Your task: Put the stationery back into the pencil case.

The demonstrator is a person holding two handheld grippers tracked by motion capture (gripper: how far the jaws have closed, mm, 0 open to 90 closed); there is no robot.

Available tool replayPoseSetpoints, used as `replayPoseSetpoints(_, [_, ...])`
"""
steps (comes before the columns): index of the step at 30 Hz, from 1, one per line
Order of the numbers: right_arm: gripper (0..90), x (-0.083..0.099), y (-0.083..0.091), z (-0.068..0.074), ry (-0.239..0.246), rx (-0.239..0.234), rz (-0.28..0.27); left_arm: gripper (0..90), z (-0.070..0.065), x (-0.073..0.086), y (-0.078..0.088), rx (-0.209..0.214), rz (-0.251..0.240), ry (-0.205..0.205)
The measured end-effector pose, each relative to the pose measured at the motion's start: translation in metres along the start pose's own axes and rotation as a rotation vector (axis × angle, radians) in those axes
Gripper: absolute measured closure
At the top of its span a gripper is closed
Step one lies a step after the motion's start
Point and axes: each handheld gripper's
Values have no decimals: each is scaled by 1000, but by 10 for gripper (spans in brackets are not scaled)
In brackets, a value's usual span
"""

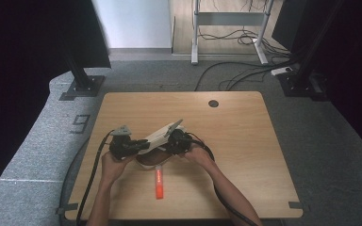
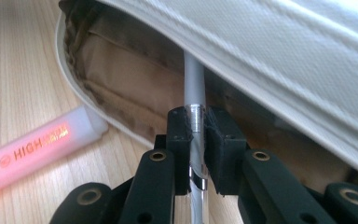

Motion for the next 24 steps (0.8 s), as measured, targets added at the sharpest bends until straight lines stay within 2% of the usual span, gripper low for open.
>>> replayPoseSetpoints(10, [780, -13, -14, 3, 15, 2, -19, 770, -1, 0, 0, 2, 3, -2])
replayPoseSetpoints(16, [755, -13, -22, 6, 13, -17, -20, 770, 0, 0, 0, 3, 6, -2])
replayPoseSetpoints(24, [691, -8, -2, 6, 2, -11, -60, 768, 1, 0, 0, 4, 8, -1])
Point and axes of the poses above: each handheld gripper's, and its own axes: y roughly backward along the jaws, x roughly out of its underside, z roughly to its left, and after that the axes turned 9 degrees about y, right-handed
